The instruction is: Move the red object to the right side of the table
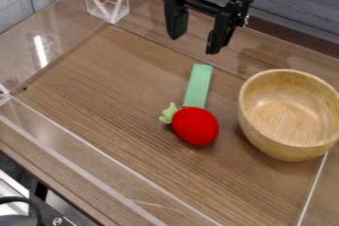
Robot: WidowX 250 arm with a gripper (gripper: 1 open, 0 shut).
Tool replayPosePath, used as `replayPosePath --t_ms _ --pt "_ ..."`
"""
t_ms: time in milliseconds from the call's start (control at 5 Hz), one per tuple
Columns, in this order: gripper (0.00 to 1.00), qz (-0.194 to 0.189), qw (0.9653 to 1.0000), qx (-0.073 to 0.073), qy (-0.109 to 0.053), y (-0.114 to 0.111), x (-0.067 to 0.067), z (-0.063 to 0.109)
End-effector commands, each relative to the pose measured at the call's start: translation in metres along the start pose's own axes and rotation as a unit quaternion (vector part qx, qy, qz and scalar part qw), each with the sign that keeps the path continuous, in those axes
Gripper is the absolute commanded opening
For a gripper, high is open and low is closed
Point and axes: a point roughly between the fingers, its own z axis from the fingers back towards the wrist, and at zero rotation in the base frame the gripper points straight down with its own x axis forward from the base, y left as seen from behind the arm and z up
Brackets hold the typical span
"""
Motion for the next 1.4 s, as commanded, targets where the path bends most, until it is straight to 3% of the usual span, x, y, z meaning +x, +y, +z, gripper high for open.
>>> replayPosePath --t_ms 0,400,800,1000,1200 --pt "1.00 0.034 0.9994 0.000 -0.001 0.002 -0.001 0.008" --pt "1.00 0.011 0.9999 0.002 -0.003 -0.003 0.003 -0.006" --pt "1.00 -0.021 0.9995 0.007 -0.022 0.004 -0.004 0.025" --pt "1.00 -0.025 0.9995 0.008 -0.019 0.007 -0.011 0.031" --pt "1.00 0.028 0.9996 0.006 -0.008 0.011 -0.002 0.028"
